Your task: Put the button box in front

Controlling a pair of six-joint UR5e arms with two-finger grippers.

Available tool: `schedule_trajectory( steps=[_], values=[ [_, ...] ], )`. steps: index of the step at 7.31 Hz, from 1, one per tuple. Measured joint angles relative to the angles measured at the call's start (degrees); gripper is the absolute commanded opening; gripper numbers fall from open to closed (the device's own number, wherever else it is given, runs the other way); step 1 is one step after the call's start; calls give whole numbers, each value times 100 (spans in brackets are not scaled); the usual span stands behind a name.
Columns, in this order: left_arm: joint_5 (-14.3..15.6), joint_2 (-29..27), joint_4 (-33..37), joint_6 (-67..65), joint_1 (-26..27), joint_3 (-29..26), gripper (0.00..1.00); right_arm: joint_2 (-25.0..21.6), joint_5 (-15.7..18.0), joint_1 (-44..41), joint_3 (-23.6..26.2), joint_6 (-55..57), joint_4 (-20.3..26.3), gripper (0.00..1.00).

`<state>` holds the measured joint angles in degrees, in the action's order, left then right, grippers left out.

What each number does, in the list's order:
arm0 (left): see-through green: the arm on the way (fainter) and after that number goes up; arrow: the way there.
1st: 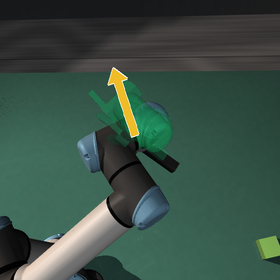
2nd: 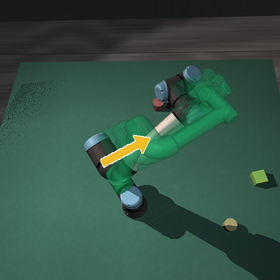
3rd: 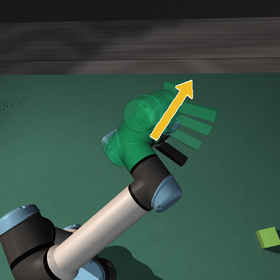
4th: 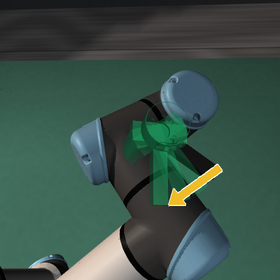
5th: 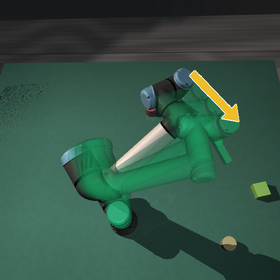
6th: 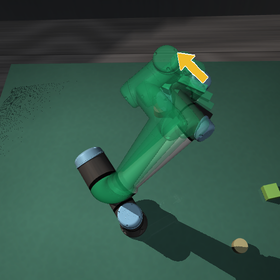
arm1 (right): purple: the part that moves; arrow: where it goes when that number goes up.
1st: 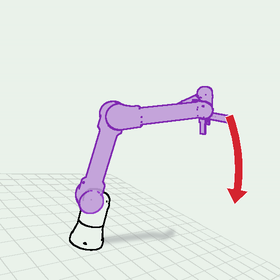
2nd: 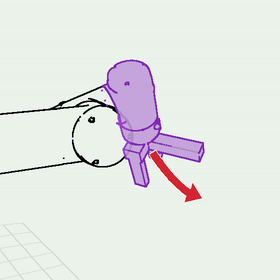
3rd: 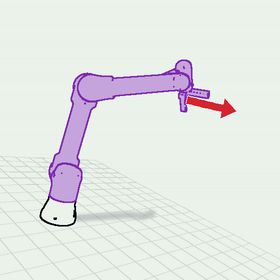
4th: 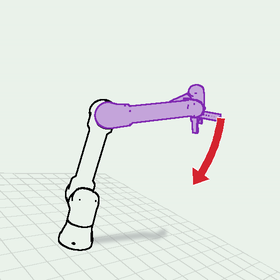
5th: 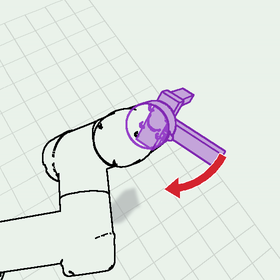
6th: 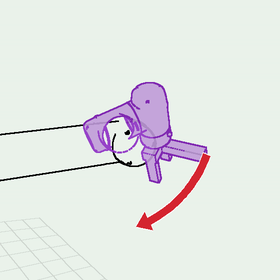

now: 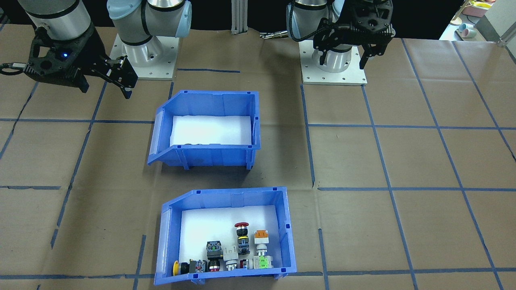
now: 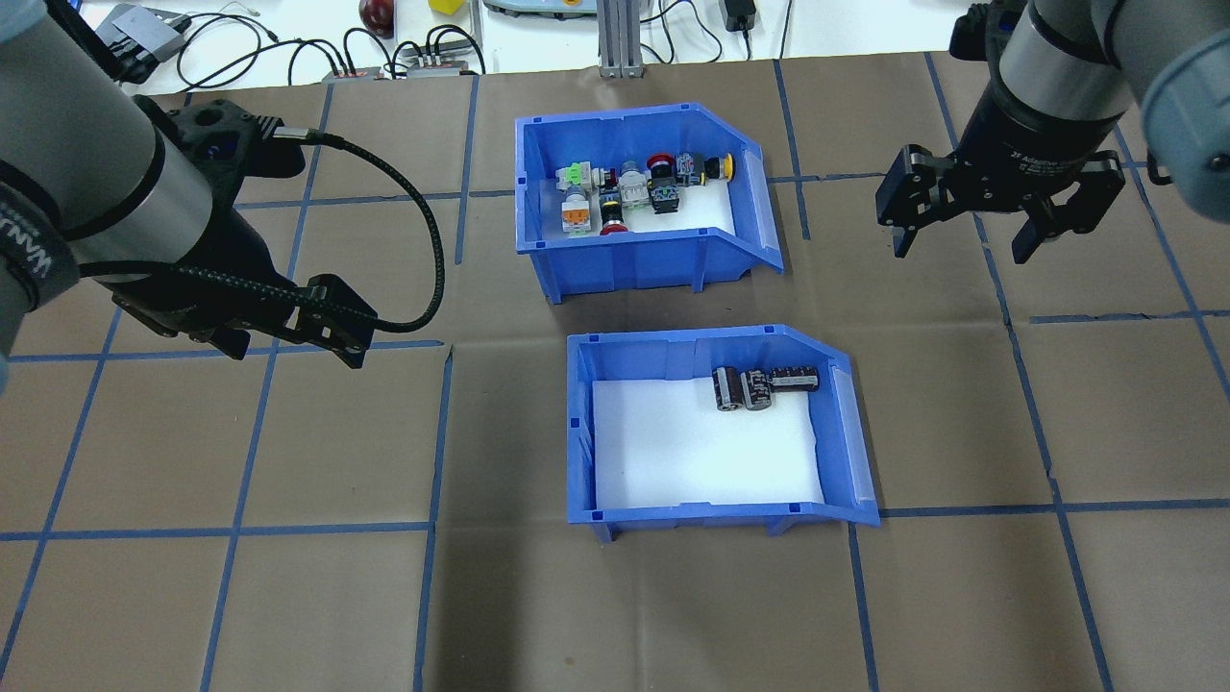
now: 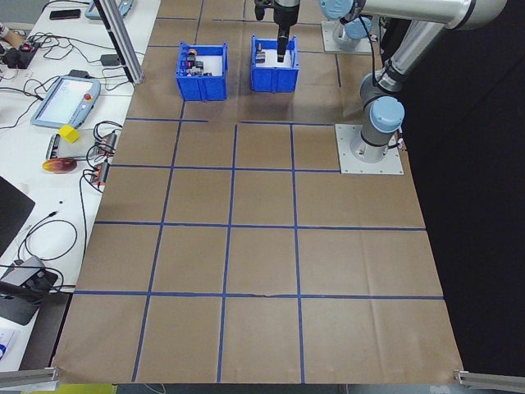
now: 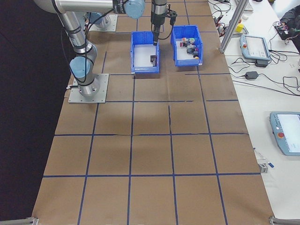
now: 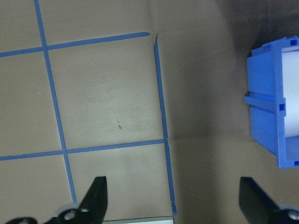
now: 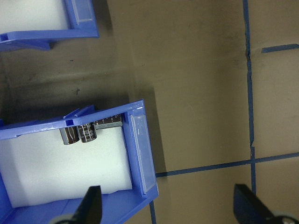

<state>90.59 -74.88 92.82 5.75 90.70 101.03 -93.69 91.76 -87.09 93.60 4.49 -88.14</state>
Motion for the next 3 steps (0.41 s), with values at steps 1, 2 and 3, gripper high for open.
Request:
schedule_trajectory(
  steps=[1,2,3],
  values=[
    [-4,-1,-1,-12,0,-10,100,-11,0,-1,0,-6,-1,100],
    [-10,-22,-1,-18,0,-33,100,-14,0,-1,1,-9,-1,100],
    [-21,-60,-1,-22,0,-75,100,-17,0,-1,4,-9,-1,100]
  ],
)
